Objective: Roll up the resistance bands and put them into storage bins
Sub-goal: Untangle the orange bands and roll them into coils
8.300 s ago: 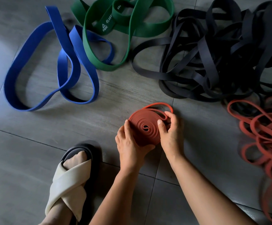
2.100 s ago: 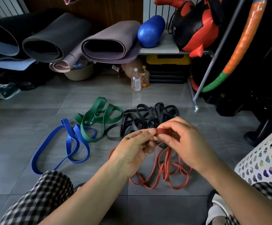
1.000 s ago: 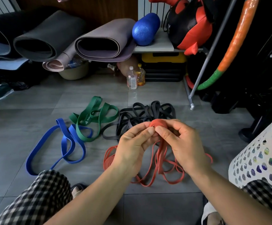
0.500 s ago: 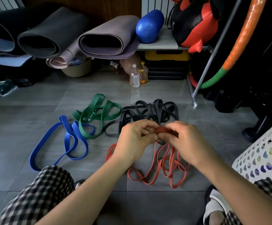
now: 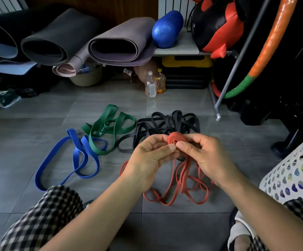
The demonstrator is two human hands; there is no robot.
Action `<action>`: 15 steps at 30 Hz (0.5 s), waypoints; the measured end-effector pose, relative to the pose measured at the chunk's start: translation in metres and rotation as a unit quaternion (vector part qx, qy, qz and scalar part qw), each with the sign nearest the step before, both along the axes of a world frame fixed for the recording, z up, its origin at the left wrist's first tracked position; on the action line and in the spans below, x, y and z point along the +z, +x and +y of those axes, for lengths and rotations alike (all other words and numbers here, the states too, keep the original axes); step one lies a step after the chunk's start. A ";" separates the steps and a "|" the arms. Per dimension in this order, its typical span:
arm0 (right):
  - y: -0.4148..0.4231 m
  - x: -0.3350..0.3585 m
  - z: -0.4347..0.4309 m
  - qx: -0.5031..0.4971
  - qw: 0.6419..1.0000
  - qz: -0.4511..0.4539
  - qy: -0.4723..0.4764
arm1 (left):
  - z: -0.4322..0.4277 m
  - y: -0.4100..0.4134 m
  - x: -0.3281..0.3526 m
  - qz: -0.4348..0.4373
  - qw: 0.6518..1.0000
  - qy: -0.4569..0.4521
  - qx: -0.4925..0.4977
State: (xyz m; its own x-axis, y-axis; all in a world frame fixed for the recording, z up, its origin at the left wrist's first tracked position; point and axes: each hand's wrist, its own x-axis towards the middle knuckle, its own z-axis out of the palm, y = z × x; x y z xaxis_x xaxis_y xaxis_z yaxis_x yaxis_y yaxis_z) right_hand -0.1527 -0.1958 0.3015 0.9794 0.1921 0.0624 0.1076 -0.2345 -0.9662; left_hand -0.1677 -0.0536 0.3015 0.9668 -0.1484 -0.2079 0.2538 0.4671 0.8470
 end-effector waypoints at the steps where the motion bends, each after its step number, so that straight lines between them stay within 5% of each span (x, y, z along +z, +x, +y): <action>1: 0.001 0.000 -0.003 0.005 0.998 -0.022 -0.058 | 0.004 0.002 0.001 -0.024 0.996 0.085 -0.016; 4: 0.004 -0.001 -0.007 0.034 0.969 -0.122 -0.212 | 0.012 0.011 0.005 -0.169 0.901 0.398 -0.031; 6: 0.003 0.000 -0.005 0.047 0.955 -0.154 -0.249 | 0.016 0.014 0.008 -0.203 0.870 0.448 -0.040; 9: 0.003 0.004 -0.004 0.040 0.969 -0.126 -0.209 | 0.019 0.013 0.011 -0.183 0.897 0.400 -0.035; 15: -0.002 0.013 -0.001 -0.004 0.996 0.018 0.082 | 0.011 0.006 0.009 -0.115 0.982 0.143 0.033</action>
State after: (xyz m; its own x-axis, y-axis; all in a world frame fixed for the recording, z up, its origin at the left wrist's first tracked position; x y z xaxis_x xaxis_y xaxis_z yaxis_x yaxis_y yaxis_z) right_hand -0.1547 -0.1970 0.3150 0.9829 0.1750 0.0575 0.0711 -0.0728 -0.9948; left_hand -0.1618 -0.0424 0.3106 0.9986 -0.0516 -0.0065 0.0172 0.2102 0.9775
